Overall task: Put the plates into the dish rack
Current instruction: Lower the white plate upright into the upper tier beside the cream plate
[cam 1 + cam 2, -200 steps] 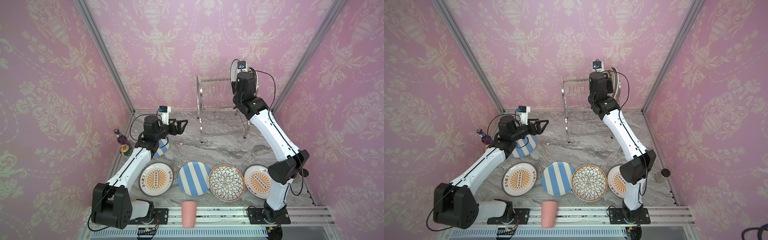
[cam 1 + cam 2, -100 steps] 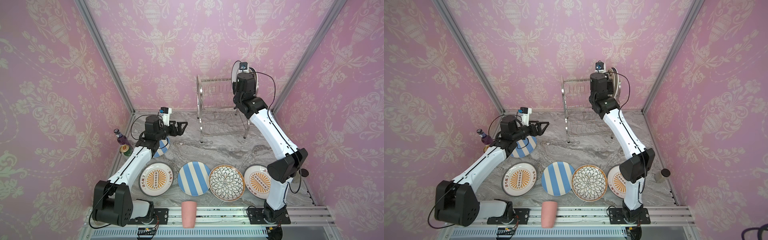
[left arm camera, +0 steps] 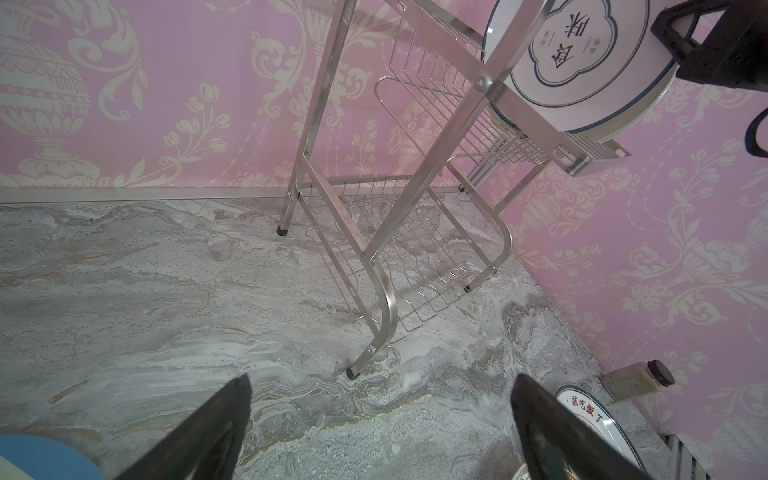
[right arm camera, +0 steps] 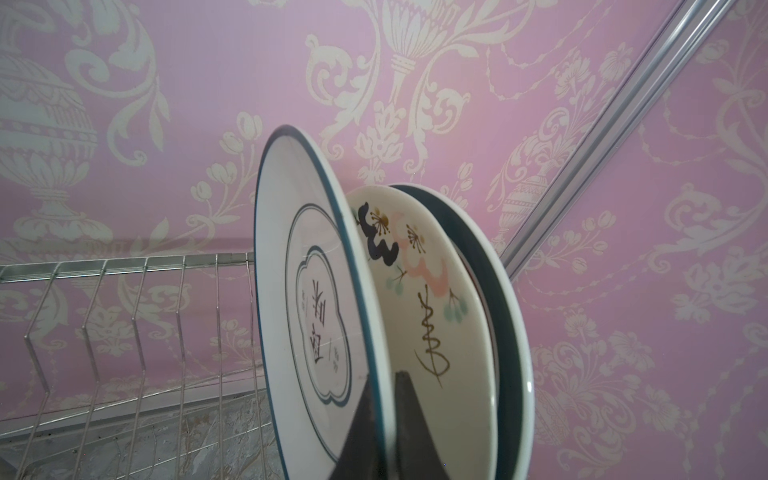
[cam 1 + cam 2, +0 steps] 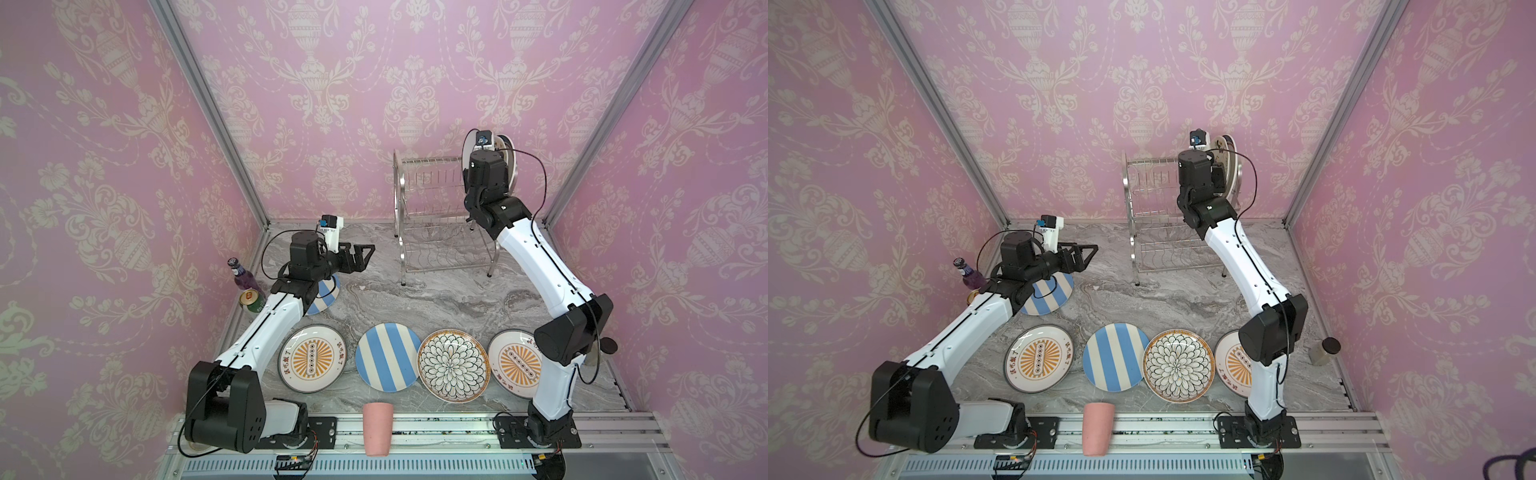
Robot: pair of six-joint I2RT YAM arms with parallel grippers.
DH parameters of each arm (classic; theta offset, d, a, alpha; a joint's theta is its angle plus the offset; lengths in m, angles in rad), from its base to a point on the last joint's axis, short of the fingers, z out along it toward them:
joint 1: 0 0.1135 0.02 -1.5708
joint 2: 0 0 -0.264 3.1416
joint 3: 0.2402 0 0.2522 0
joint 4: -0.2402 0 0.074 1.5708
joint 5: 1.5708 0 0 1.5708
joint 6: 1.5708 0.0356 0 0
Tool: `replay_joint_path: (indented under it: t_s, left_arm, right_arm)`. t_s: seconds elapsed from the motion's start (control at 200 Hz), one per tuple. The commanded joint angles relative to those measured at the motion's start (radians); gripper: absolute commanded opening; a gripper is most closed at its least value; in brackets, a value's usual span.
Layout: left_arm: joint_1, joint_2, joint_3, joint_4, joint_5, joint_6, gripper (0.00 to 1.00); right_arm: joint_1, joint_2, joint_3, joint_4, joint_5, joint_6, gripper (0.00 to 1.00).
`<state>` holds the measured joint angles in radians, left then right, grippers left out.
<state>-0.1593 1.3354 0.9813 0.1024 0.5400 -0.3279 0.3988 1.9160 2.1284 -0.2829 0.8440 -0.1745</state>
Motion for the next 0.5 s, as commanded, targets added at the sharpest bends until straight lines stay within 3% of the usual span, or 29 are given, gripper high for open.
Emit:
replay_joint_path:
  t_s: [0.0,0.255,0.49]
  left_arm:
    - [0.009,-0.005,0.029,-0.024,-0.014,0.031,0.99]
    - [0.009,-0.005,0.029,-0.026,-0.014,0.03,0.99]
    - [0.009,-0.011,0.028,-0.027,-0.018,0.033,0.99]
  right_arm:
    - [-0.008,0.004,-0.013,0.06,0.013,0.041,0.0]
    - [-0.009,-0.017,-0.066,0.074,0.013,0.054,0.0]
    - [-0.008,-0.024,-0.07,0.071,0.0,0.058,0.1]
